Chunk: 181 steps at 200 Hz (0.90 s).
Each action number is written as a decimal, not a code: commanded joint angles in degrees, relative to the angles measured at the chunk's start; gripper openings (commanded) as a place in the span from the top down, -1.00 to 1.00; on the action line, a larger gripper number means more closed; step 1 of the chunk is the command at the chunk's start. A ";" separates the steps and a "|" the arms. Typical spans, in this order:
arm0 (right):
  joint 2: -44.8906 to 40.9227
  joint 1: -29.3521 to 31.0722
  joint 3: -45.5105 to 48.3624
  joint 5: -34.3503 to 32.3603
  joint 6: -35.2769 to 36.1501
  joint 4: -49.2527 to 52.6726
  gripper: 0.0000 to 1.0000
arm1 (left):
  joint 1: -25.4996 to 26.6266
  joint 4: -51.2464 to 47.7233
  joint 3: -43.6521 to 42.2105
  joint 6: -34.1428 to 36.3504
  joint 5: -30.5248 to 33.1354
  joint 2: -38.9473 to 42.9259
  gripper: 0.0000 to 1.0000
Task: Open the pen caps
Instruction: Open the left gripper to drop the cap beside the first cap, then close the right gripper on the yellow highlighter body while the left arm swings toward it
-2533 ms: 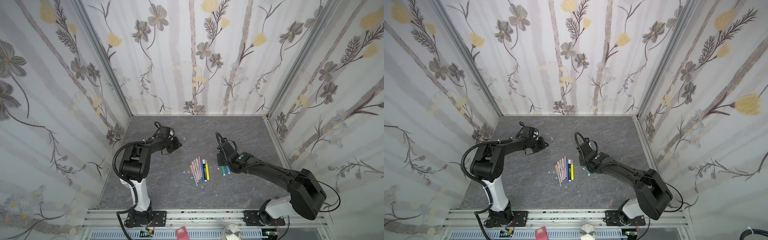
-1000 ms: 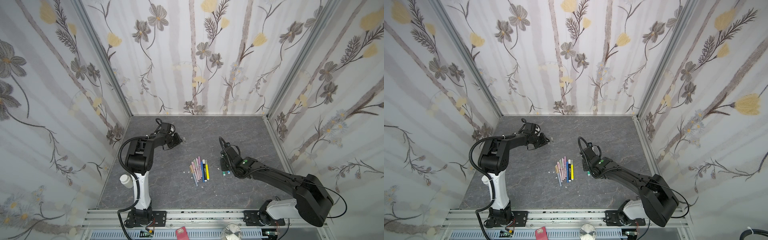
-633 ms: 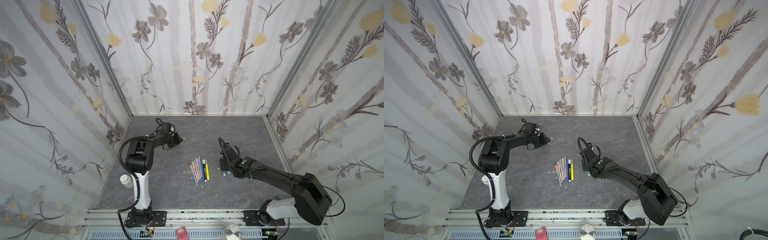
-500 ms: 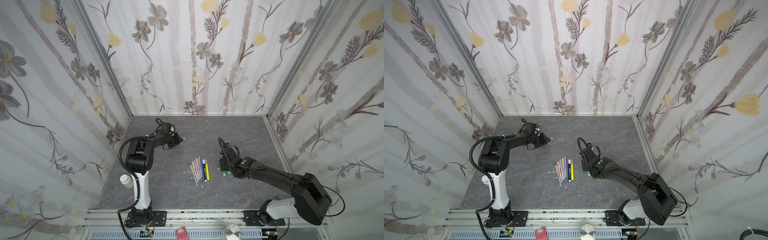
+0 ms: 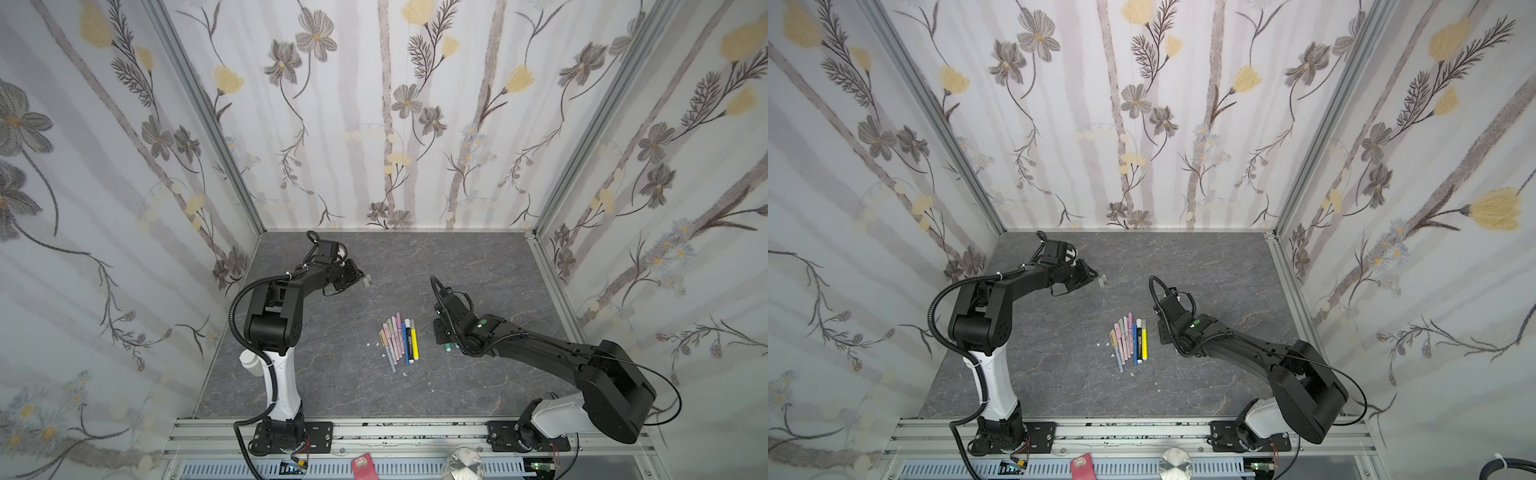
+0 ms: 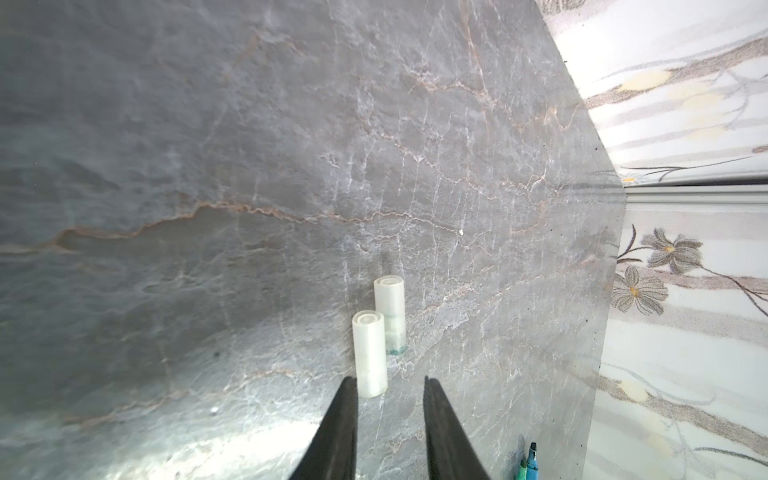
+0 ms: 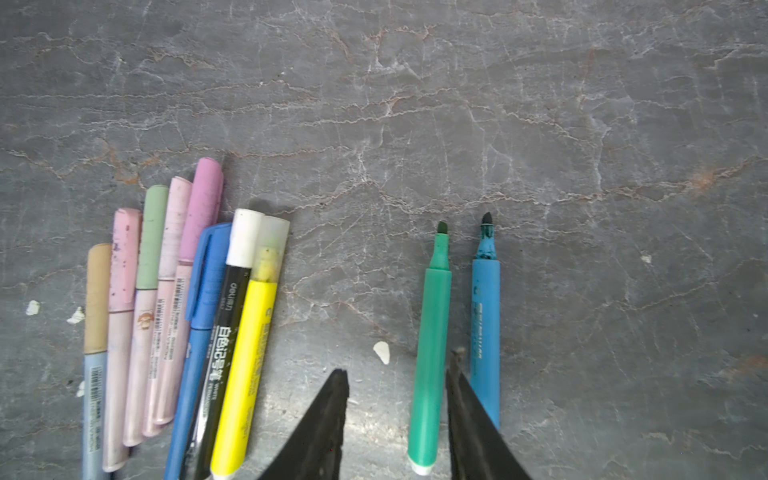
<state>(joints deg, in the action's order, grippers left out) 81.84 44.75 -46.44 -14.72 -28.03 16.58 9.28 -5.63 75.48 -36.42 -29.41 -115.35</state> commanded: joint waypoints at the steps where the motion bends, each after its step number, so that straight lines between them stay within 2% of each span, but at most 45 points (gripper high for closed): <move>1: 0.69 0.76 -1.06 0.63 -1.21 -1.45 0.20 | -0.72 -1.20 -0.74 0.95 -0.31 1.92 0.46; 48: 3.45 1.83 -2.24 3.84 -4.03 -3.34 0.20 | -1.95 -3.01 -4.52 2.60 0.52 6.96 0.46; 58: 4.75 4.00 -2.97 4.15 -4.75 -3.38 0.20 | -1.98 -3.93 -4.96 3.19 0.89 8.11 0.46; 119: 11.09 5.94 -6.27 3.43 -7.00 -1.23 0.21 | -1.98 -5.86 -10.98 4.91 1.12 16.93 0.45; 181: 13.66 6.44 -7.88 4.00 -7.13 -1.13 0.22 | -1.97 -4.80 -15.69 5.12 1.20 20.93 0.45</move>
<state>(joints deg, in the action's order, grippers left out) 94.67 50.92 -53.34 -10.81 -34.46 15.25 7.38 -11.31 61.04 -31.73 -28.49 -95.31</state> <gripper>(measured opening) 0.391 0.277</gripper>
